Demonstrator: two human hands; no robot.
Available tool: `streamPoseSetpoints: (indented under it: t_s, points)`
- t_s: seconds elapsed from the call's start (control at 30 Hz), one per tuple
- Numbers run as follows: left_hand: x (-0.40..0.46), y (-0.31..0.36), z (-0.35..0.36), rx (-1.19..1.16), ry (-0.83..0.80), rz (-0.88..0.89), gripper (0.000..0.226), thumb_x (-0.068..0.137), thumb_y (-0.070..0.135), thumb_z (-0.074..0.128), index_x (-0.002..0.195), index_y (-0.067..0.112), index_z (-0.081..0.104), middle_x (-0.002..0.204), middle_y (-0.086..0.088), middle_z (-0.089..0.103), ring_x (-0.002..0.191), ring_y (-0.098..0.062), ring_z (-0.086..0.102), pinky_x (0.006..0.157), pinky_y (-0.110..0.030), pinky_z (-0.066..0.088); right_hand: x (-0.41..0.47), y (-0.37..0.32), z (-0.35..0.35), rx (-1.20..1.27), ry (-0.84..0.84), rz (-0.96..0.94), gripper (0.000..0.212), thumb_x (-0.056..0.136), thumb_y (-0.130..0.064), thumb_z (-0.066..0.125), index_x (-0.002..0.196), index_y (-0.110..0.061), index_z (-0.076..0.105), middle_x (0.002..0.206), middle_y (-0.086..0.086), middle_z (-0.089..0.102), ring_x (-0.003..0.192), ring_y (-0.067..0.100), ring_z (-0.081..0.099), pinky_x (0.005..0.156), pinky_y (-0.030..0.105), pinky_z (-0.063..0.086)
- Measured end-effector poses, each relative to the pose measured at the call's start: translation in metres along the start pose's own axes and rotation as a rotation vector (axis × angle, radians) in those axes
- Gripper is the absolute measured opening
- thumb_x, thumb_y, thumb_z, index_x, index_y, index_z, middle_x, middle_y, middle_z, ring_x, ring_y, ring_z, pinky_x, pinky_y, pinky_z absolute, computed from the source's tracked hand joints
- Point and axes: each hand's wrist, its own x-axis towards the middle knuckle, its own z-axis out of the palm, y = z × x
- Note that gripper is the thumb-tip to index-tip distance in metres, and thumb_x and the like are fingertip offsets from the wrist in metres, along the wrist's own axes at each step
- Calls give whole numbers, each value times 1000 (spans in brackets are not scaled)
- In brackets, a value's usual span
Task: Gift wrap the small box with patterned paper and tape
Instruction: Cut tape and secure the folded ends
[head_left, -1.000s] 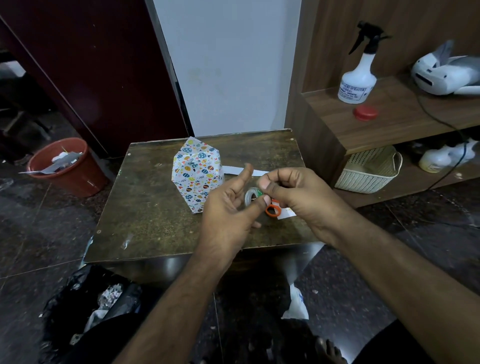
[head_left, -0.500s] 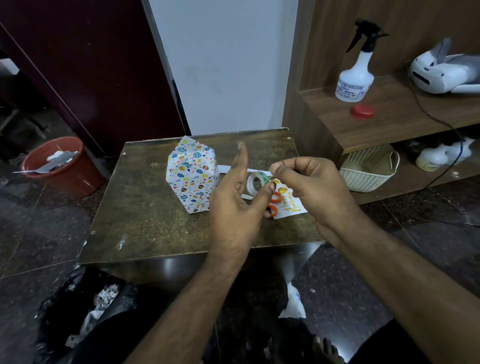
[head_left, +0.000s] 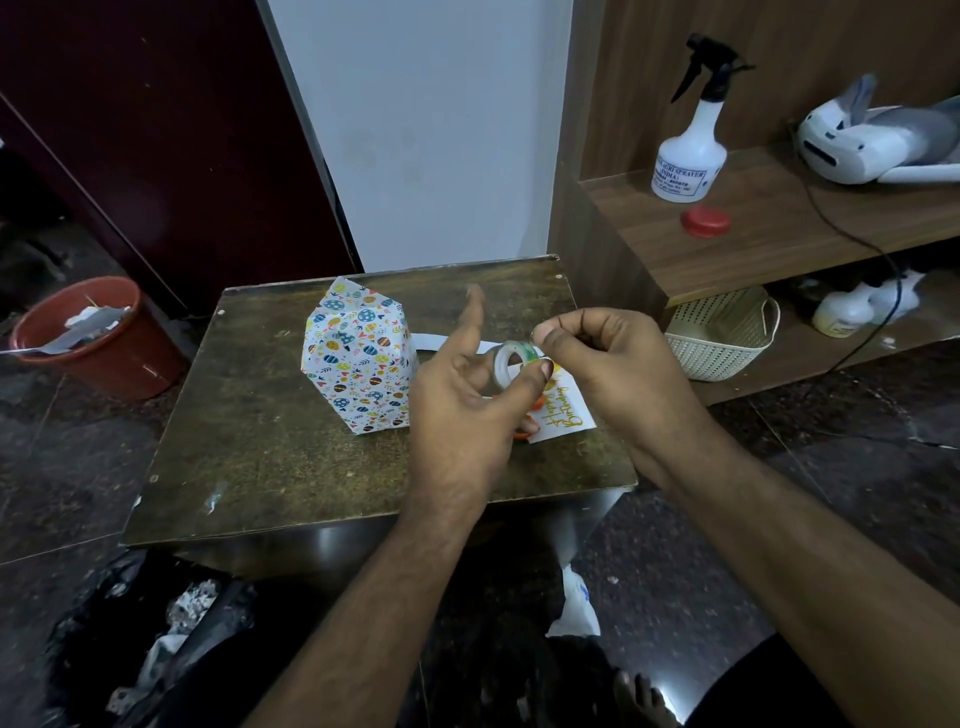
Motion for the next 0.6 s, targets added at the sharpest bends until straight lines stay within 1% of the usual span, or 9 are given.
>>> streamPoseSetpoints:
  t_s: [0.1,0.17,0.23,0.3,0.37,0.43,0.5,0.53,0.6]
  points:
    - [-2,-2,-4,30,38,23,87,85,-1,80,158,22,38,83,3,79,84,-28,78,66,-43,64,0,-1,2,-8,-51,70,19,98,-19,68,80,-16,74,60,-16,67,59,-8,61,55,9,45]
    - [-2,-3,-5,51,44,44,88,84,2,82,158,23,38,84,0,79,87,-28,78,71,-49,64,0,0,3,-23,-50,101,19,100,-22,65,84,-17,74,63,-16,68,60,-8,61,53,9,45]
    - [-1,-7,-5,50,43,39,88,84,2,82,158,22,38,89,-2,80,86,-24,78,73,-48,64,-1,2,3,-61,-41,129,13,103,-31,61,100,-23,72,85,-13,74,76,-3,67,62,15,48]
    - [2,-12,-7,48,50,31,88,84,1,82,158,20,38,94,-3,80,87,-20,78,75,-46,64,-3,1,3,-48,-71,158,17,104,-39,57,115,-28,64,101,-9,72,85,2,69,69,20,49]
    - [5,-17,-9,82,57,45,86,84,6,82,157,19,39,95,3,79,95,-19,77,87,-49,62,-5,-1,4,45,-127,164,27,103,-41,58,124,-24,59,94,-9,72,80,-1,68,69,17,50]
    - [6,-16,-6,97,62,49,81,85,9,78,156,18,41,96,21,76,107,-14,74,94,-37,60,-7,-1,6,36,-173,111,37,100,-37,64,132,-22,52,86,-10,75,88,1,70,78,17,50]
    - [4,-13,-2,70,54,38,78,88,-7,72,156,15,40,118,35,64,123,-7,65,86,-16,56,-7,2,9,-25,-176,64,46,97,-29,72,136,-22,49,84,-8,75,96,9,71,90,25,51]
    - [3,-11,-1,78,40,39,79,87,-13,69,156,14,39,127,33,56,124,1,62,79,-8,53,-5,4,11,-33,-160,54,47,95,-26,74,135,-22,49,82,-6,73,93,11,71,92,29,52]
    - [0,-12,-1,119,-7,50,85,84,-16,71,157,13,38,124,28,53,99,24,59,69,2,46,-2,9,10,-47,-122,18,47,93,-23,76,133,-21,51,78,-6,70,81,10,70,86,30,53]
